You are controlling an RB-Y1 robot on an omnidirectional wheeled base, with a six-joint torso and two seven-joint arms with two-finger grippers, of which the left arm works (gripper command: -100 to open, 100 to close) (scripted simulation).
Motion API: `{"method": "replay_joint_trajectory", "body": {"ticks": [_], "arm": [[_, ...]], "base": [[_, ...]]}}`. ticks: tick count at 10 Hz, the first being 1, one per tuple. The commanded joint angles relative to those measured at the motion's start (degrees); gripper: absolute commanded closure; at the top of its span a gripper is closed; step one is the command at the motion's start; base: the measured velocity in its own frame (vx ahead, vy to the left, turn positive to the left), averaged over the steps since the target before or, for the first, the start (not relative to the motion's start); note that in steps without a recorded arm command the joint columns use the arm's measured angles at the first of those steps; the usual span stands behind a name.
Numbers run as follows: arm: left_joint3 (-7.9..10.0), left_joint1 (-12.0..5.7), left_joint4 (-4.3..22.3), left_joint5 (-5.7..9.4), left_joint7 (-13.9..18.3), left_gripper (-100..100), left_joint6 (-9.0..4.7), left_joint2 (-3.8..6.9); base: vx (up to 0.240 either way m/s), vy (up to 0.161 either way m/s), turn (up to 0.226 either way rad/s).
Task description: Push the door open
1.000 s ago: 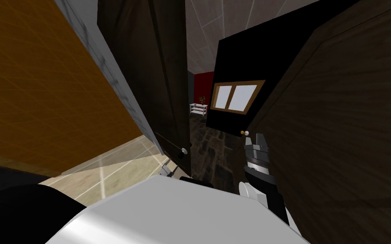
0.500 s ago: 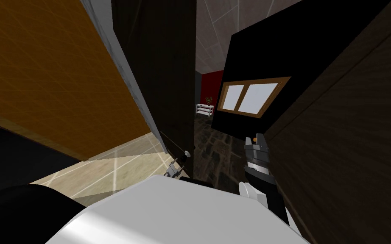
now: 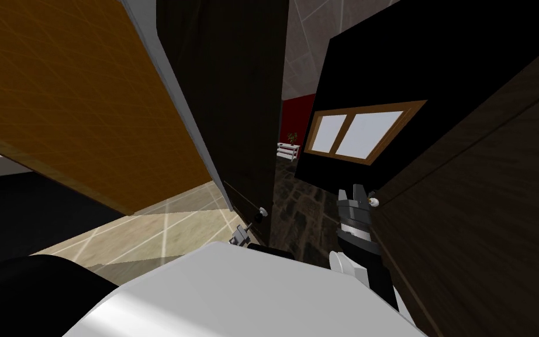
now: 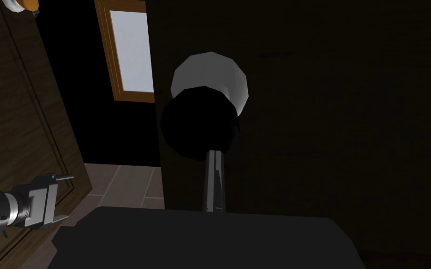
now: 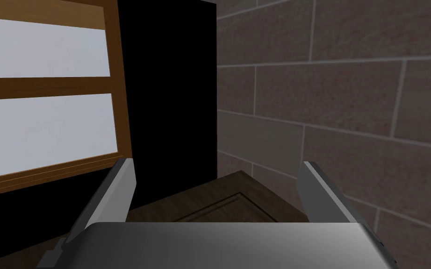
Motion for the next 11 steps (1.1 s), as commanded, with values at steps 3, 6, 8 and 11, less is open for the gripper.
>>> {"method": "replay_joint_trajectory", "body": {"ticks": [3, 6, 8, 11], "arm": [[0.01, 0.02, 0.0, 0.0, 0.0, 100, 0.0, 0.01], [0.58, 0.75, -0.19, 0.43, -0.3, -100, -0.53, 2.2], [1.09, 1.4, -0.37, 0.82, -0.56, -100, -1.01, 0.0], [1.06, 0.35, -0.01, 1.43, -0.84, -100, 0.46, 2.15]], "base": [[-0.014, 0.001, 0.001], [-0.077, 0.015, 0.061], [-0.208, 0.031, 0.082], [0.036, -0.038, -0.071]]}}
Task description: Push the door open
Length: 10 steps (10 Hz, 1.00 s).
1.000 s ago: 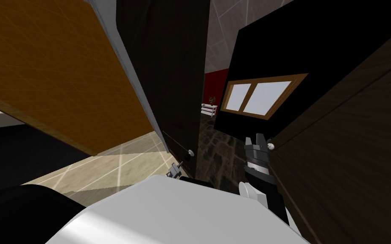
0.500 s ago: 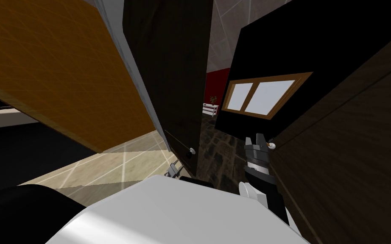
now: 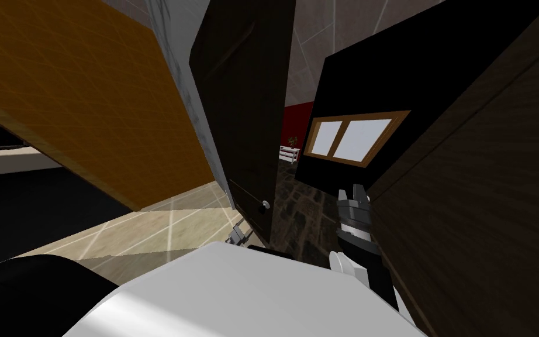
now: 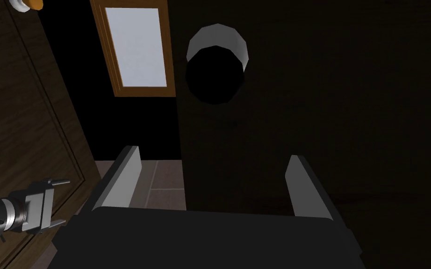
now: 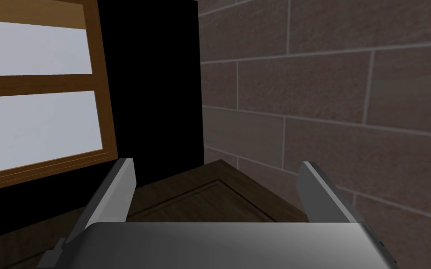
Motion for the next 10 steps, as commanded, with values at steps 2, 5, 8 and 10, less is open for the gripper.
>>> {"method": "replay_joint_trajectory", "body": {"ticks": [2, 5, 8, 10], "arm": [[0.13, -1.09, 0.61, 0.8, -0.54, -100, 1.42, 0.28], [0.18, -2.16, 0.6, 1.8, -0.87, -100, 3.54, -2.29], [0.28, -2.37, 1.22, 1.68, -1.04, 100, 2.92, -1.55], [0.28, -2.37, 1.22, 1.68, -1.04, 100, 2.92, -1.55]], "base": [[0.156, -0.091, -0.097], [0.175, -0.098, -0.094], [0.01, -0.009, 0.002], [-0.019, 0.016, -0.003]]}}
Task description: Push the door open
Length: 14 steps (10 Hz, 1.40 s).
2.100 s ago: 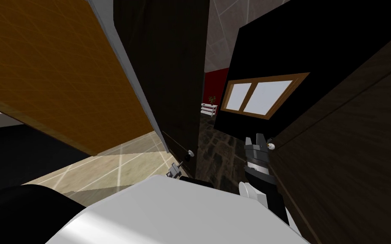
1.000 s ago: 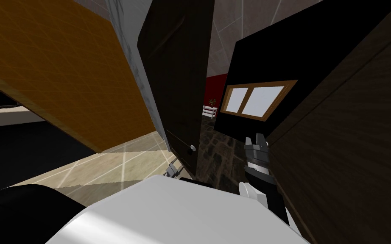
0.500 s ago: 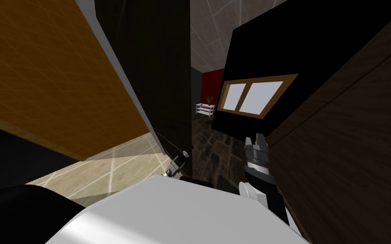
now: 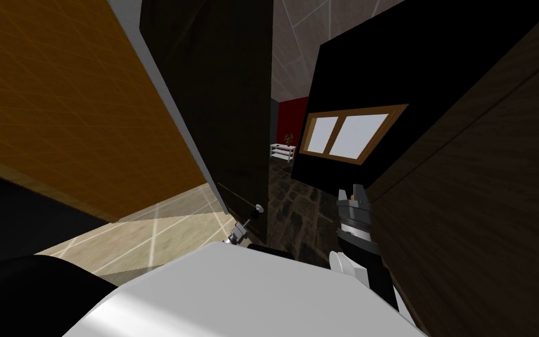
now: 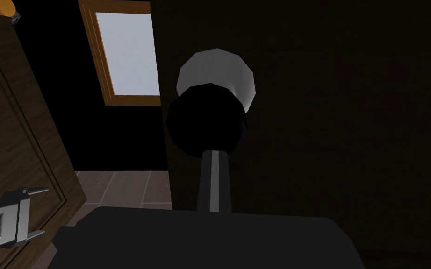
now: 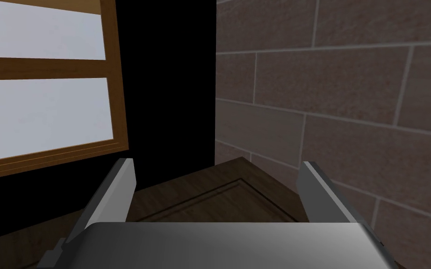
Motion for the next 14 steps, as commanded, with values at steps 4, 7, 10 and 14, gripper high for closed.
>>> {"method": "replay_joint_trajectory", "body": {"ticks": [4, 7, 10, 14], "arm": [[0.54, 0.68, -0.08, 0.75, -0.03, -100, -0.46, 1.89], [1.07, 1.36, -0.17, 1.49, -0.06, -100, -0.93, -0.97], [-0.59, 3.61, -0.52, 1.96, -1.88, -100, -1.87, 0.51], [-3.49, 7.79, -1.12, 3.11, -5.12, -100, -3.77, 1.37]], "base": [[-0.071, 0.005, 0.051], [-0.172, 0.029, 0.079], [0.073, 0.01, 0.034], [0.195, -0.016, 0.043]]}}
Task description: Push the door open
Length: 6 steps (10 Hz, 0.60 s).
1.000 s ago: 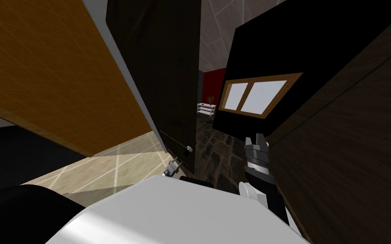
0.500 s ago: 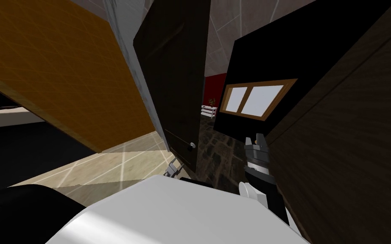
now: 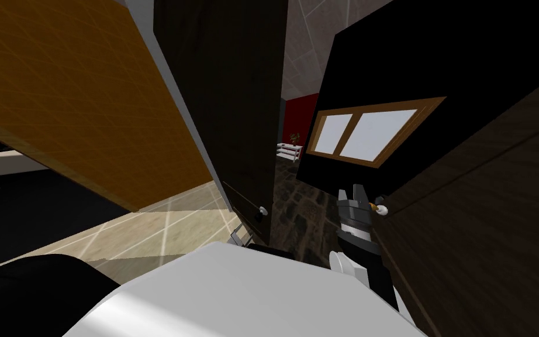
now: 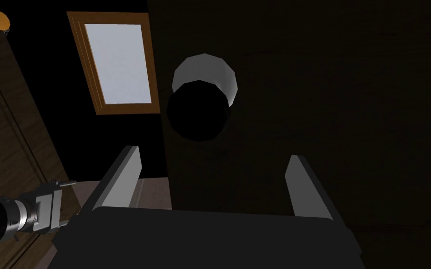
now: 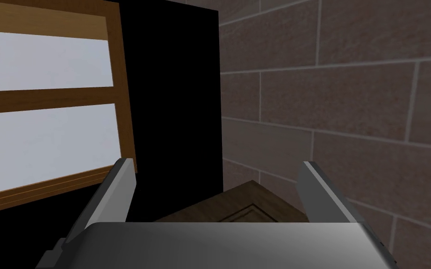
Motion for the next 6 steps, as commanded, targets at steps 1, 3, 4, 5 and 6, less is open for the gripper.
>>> {"method": "replay_joint_trajectory", "body": {"ticks": [1, 3, 4, 5, 6], "arm": [[-1.13, 1.84, -1.21, 0.11, -0.8, -100, -0.26, -0.2], [-3.1, 4.69, -1.62, 0.89, -3.01, -100, -1.55, -0.32], [-4.09, 6.11, -1.82, 1.28, -4.11, -100, -2.2, -0.53], [-4.57, 6.81, -1.92, 1.47, -4.65, -100, -2.51, -0.7], [-5.51, 8.16, -2.12, 1.84, -5.69, -100, -3.12, -1.07]], "base": [[0.102, -0.001, 0.022], [0.115, -0.024, 0.03], [0.167, -0.001, 0.068], [0.177, 0.014, 0.067], [0.183, -0.015, 0.029]]}}
